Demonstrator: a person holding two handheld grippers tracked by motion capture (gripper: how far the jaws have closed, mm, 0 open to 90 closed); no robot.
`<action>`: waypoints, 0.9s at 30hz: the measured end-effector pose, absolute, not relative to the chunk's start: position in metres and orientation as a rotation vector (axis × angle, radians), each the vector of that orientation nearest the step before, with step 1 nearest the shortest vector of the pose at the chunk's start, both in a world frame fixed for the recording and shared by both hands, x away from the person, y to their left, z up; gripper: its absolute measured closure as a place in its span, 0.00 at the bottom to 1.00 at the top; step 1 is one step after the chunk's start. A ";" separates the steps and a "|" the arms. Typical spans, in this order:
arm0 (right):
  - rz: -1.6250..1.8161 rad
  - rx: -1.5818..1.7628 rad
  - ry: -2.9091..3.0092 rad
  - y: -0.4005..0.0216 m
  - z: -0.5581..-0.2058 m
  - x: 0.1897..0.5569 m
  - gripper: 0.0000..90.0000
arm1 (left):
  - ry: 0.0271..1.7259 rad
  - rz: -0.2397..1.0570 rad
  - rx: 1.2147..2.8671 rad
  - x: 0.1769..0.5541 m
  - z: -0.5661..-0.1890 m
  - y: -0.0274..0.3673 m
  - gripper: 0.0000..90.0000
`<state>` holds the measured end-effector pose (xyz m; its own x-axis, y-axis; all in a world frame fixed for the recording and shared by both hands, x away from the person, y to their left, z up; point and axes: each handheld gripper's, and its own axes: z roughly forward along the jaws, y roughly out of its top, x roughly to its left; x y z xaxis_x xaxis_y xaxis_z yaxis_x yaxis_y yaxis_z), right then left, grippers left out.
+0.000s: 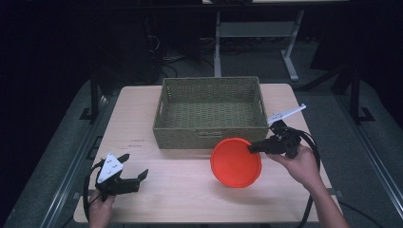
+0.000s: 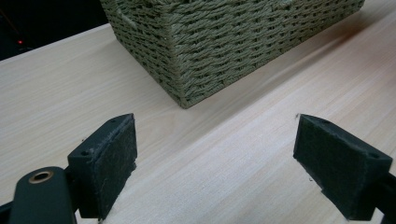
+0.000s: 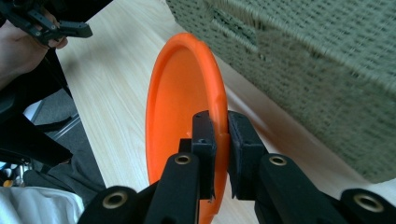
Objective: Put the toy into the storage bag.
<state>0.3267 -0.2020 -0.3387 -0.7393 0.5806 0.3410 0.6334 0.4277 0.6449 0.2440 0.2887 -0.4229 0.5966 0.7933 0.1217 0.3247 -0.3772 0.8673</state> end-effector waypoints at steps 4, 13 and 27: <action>-1.210 -1.101 -2.615 -0.199 -0.328 0.331 0.91 | 0.891 0.682 1.955 0.244 -0.423 0.289 0.14; -1.213 -1.074 -2.630 -0.190 -0.312 0.338 0.91 | 0.886 0.686 1.948 0.245 -0.423 0.287 0.14; -1.254 -1.081 -2.632 -0.186 -0.286 0.354 0.91 | 0.877 0.689 1.958 0.247 -0.423 0.287 0.14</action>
<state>0.3539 -0.1863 -0.2862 -0.7579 0.5756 0.3072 0.6012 0.4331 0.6716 0.2467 0.2870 -0.4233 0.6007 0.7886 0.1316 0.3139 -0.3840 0.8684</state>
